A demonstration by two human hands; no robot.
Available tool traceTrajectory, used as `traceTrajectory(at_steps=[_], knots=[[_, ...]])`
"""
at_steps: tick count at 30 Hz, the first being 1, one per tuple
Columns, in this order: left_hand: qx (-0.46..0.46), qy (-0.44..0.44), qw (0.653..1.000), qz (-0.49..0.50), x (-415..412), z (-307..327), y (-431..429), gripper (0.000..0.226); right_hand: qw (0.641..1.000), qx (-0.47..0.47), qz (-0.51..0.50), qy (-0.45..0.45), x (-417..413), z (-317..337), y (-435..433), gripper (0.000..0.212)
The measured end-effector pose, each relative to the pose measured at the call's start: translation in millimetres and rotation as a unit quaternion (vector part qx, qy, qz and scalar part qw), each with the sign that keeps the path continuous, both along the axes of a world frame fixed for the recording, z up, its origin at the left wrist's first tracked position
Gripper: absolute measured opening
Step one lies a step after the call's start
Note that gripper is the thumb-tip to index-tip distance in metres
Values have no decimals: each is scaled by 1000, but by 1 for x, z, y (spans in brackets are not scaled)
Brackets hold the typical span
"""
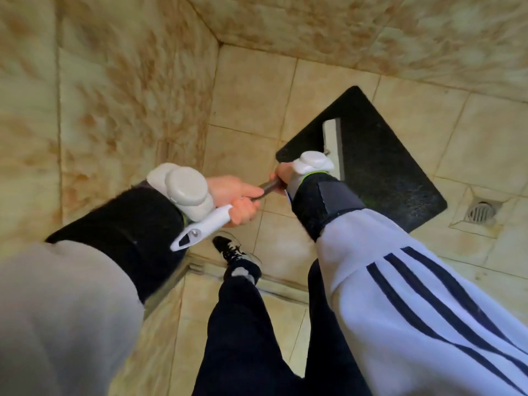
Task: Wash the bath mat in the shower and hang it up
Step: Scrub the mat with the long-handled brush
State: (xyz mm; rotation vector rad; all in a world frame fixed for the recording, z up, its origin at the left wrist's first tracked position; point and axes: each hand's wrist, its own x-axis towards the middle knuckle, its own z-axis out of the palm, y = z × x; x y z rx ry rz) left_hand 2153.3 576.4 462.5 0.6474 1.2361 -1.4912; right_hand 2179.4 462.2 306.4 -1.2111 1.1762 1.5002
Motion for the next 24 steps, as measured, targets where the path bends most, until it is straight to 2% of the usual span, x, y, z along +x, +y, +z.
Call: traceTrajectory(at_steps=[2, 6, 12, 14, 16, 20, 24], knots=[[7, -10, 999, -35, -3, 10, 6, 42, 998, 23, 25, -61, -1, 20, 16, 24], [-12, -31, 998, -61, 4, 19, -6, 40, 997, -13, 38, -70, 7, 39, -1, 30], [-88, -49, 994, -36, 36, -26, -86, 40, 989, -132, 6, -62, 52, -5, -97, 25], [-97, -44, 994, 0, 44, -40, -100, 40, 989, -139, 12, -45, 63, -24, -112, 27], [-106, -33, 993, 42, 42, -56, -95, 41, 986, -143, 46, -71, 68, -38, -103, 26], [-91, -18, 990, 107, 17, -66, -64, 42, 977, -118, 133, -115, 49, -55, -71, 8], [-74, -21, 989, 130, -13, -51, -22, 41, 983, -91, 117, -112, 22, -54, -22, 16]])
